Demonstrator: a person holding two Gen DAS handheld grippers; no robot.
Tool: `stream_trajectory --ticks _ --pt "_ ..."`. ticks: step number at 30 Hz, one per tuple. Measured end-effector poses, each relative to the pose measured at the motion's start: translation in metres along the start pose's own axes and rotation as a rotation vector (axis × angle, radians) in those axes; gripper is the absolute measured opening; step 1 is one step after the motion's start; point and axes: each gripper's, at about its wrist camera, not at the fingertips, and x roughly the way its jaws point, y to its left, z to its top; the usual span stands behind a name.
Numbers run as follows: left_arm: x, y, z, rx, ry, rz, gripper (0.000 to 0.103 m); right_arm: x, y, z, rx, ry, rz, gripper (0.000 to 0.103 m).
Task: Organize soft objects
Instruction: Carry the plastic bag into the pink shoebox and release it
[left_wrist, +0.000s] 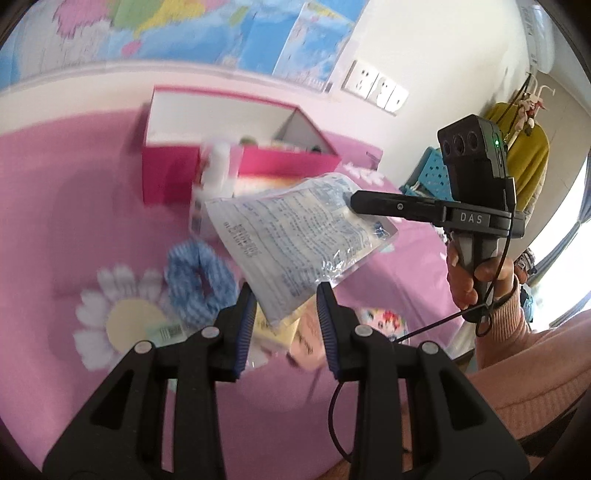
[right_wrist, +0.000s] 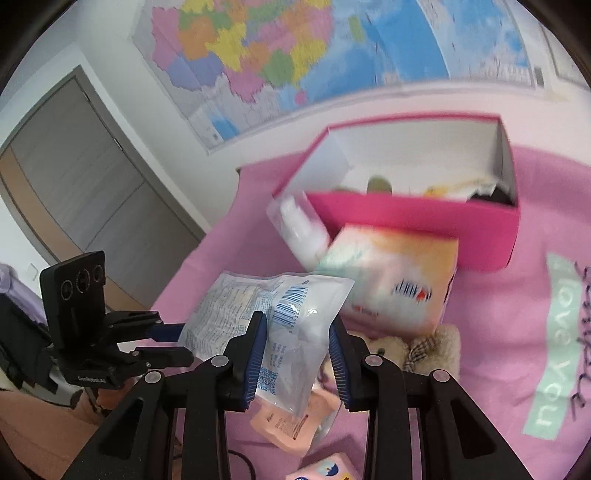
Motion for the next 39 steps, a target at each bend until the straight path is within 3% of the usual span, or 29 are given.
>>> stream_trajectory --ticks 9,18,29,32,35,39 --pt "-0.011 0.012 0.066 0.052 -0.097 0.074 0.035 -0.018 0.002 0.048 -0.034 -0.117 0.004 0.033" --pt "0.023 0.048 0.134 0.014 -0.087 0.138 0.035 0.016 -0.028 0.117 0.030 -0.161 -0.008 0.033" --pt "0.093 0.088 0.163 -0.063 0.026 0.232 0.035 0.079 -0.075 0.158 0.112 -0.092 -0.110 0.037" --pt "0.107 0.096 0.164 -0.092 0.049 0.283 0.035 0.100 -0.089 0.162 0.150 -0.052 -0.152 0.049" --pt "0.107 0.099 0.162 -0.112 0.036 0.302 0.035 0.110 -0.095 0.161 0.162 -0.034 -0.216 0.054" --pt "0.095 0.091 0.154 -0.099 -0.003 0.316 0.035 0.102 -0.102 0.151 0.188 -0.034 -0.201 0.056"
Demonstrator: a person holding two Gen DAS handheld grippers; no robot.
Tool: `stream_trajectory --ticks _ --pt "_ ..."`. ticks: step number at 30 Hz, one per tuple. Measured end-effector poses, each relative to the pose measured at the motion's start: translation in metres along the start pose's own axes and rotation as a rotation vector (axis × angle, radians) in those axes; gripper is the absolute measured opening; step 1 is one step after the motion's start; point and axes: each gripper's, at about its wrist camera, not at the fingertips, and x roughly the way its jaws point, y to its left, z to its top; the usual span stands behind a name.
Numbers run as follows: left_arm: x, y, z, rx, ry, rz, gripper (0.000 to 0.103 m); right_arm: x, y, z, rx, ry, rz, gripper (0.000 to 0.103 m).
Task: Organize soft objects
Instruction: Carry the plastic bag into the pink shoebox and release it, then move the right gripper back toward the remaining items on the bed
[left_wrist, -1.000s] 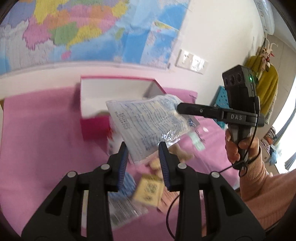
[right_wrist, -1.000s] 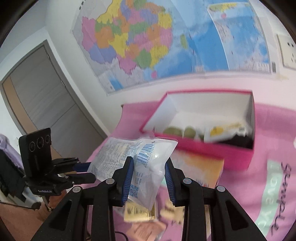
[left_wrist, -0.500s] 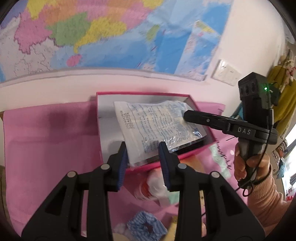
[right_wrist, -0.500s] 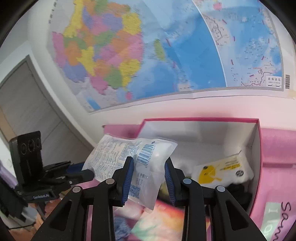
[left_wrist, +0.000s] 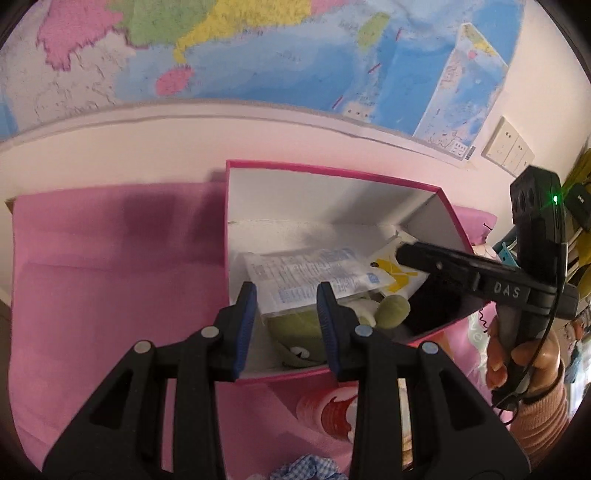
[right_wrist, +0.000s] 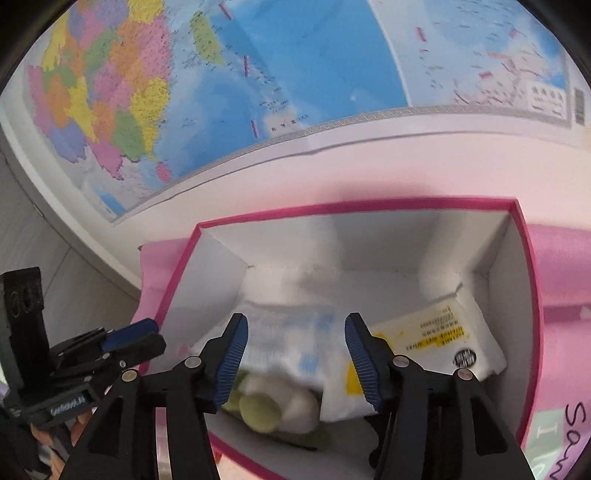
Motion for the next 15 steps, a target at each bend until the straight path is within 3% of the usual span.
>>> stream_trajectory --ticks 6,10,15 --pt "-0.041 0.000 -0.012 0.001 -0.088 -0.028 0.035 -0.032 -0.007 -0.025 -0.007 -0.006 0.043 0.057" --pt "-0.071 -0.008 -0.029 0.030 -0.145 -0.058 0.046 -0.065 -0.002 -0.039 -0.027 -0.037 0.099 0.057" --pt "-0.096 -0.021 -0.056 0.085 -0.167 -0.098 0.049 -0.113 0.007 -0.061 -0.063 -0.081 0.187 0.057"
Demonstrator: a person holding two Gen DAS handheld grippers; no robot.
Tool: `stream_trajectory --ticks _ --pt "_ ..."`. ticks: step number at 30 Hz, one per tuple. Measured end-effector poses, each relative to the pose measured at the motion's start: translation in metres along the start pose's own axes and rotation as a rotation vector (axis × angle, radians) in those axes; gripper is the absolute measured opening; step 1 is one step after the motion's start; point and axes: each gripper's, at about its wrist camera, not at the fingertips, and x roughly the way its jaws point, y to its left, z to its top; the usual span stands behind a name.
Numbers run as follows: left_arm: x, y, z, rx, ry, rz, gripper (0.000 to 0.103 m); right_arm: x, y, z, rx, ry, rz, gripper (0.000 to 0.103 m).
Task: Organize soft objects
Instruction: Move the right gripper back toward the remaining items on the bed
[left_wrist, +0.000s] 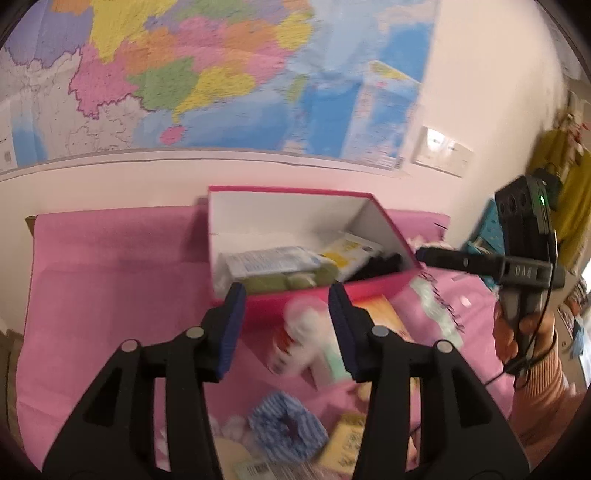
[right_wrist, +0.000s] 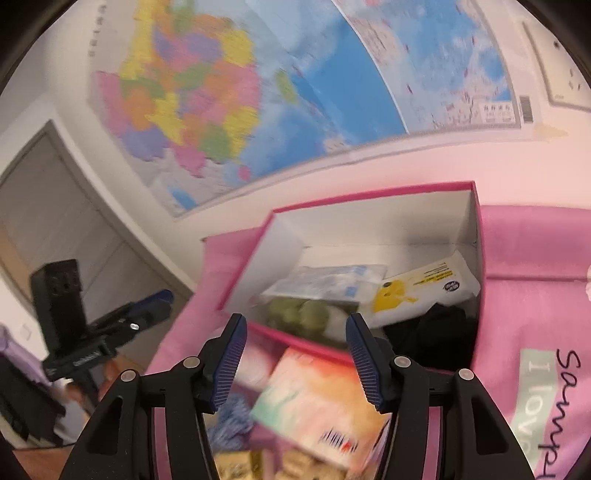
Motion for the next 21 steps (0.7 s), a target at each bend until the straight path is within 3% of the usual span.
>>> stream_trajectory --ticks 10,21 --pt "-0.004 -0.046 -0.054 0.059 0.095 -0.118 0.049 -0.052 0.020 -0.049 -0.056 0.001 0.029 0.061" --pt "0.017 -0.111 -0.110 0.172 0.263 -0.278 0.049 -0.061 -0.003 -0.130 0.027 0.155 -0.006 0.062"
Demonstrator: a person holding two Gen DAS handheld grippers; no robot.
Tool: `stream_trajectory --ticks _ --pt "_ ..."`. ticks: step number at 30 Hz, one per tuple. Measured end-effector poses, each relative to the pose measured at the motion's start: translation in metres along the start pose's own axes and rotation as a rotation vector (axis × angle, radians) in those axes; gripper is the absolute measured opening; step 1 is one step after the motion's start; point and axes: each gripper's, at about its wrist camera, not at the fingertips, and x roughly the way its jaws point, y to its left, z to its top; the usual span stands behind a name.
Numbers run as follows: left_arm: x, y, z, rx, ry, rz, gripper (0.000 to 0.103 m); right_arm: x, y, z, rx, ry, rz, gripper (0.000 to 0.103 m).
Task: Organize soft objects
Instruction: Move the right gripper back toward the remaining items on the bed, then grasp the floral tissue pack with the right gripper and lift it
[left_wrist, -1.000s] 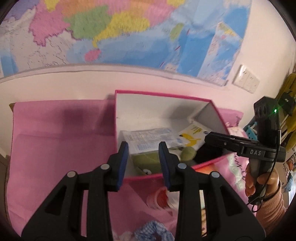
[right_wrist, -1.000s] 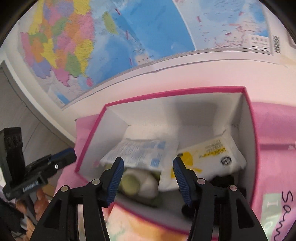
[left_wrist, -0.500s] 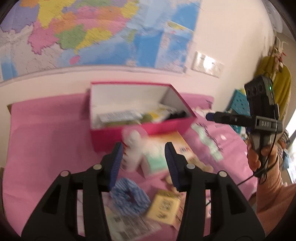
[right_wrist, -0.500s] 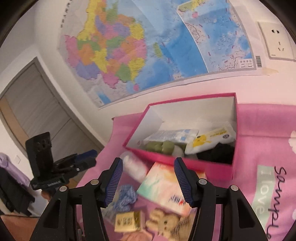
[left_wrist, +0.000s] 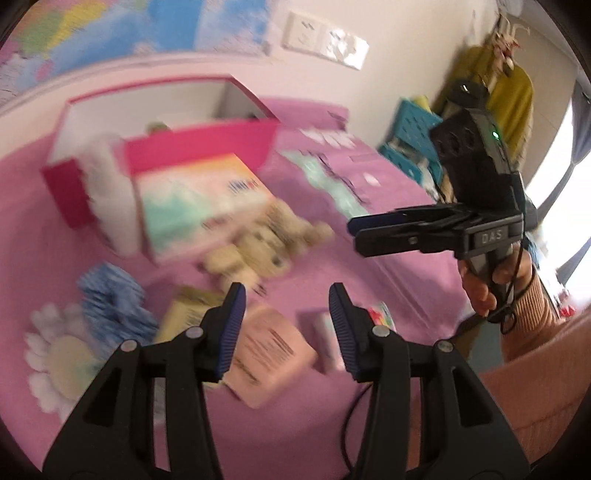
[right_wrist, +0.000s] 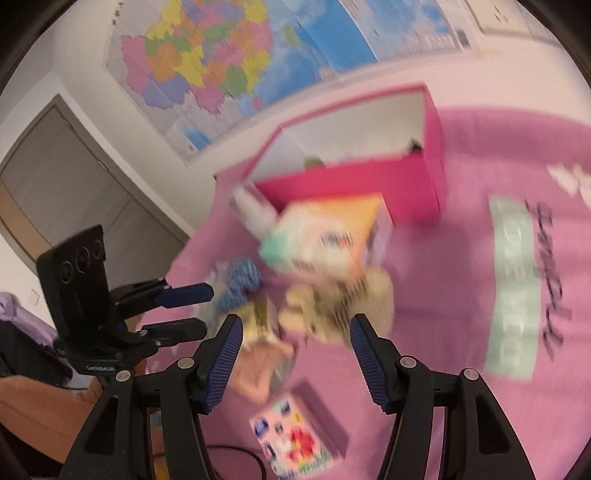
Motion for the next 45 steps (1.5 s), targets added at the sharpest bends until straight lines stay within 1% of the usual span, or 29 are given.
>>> stream_trajectory --ticks 3,7,14,17,20,22,24,28,38,45 --pt "0.013 -0.011 -0.010 0.016 0.055 -0.051 0.049 0.006 -0.009 -0.021 0.036 0.055 -0.007 0.062" --pt "0.024 -0.021 -0.021 0.026 0.104 -0.075 0.049 0.010 -0.015 -0.041 0.059 0.102 -0.021 0.062" --pt "0.034 -0.032 -0.030 0.041 0.146 -0.145 0.049 -0.001 -0.014 -0.068 0.070 0.131 -0.029 0.062" --pt "0.040 -0.034 -0.032 0.039 0.164 -0.175 0.048 -0.005 -0.013 -0.078 0.077 0.142 -0.017 0.062" --pt "0.046 -0.035 -0.036 0.033 0.181 -0.180 0.045 -0.004 -0.009 -0.085 0.079 0.154 0.005 0.061" --pt "0.046 -0.036 -0.037 0.026 0.181 -0.179 0.045 -0.001 -0.007 -0.088 0.081 0.163 0.012 0.053" --pt "0.047 -0.035 -0.036 0.017 0.177 -0.182 0.044 0.002 -0.005 -0.089 0.069 0.169 -0.003 0.051" --pt "0.048 -0.034 -0.031 -0.003 0.168 -0.182 0.042 0.002 -0.006 -0.086 0.069 0.151 -0.022 0.040" --pt "0.046 -0.027 -0.009 -0.035 0.120 -0.133 0.042 0.001 -0.014 -0.062 0.057 0.073 -0.070 0.037" --pt "0.036 -0.025 0.007 -0.031 0.073 -0.115 0.042 -0.007 -0.011 -0.047 0.034 0.025 -0.066 0.037"
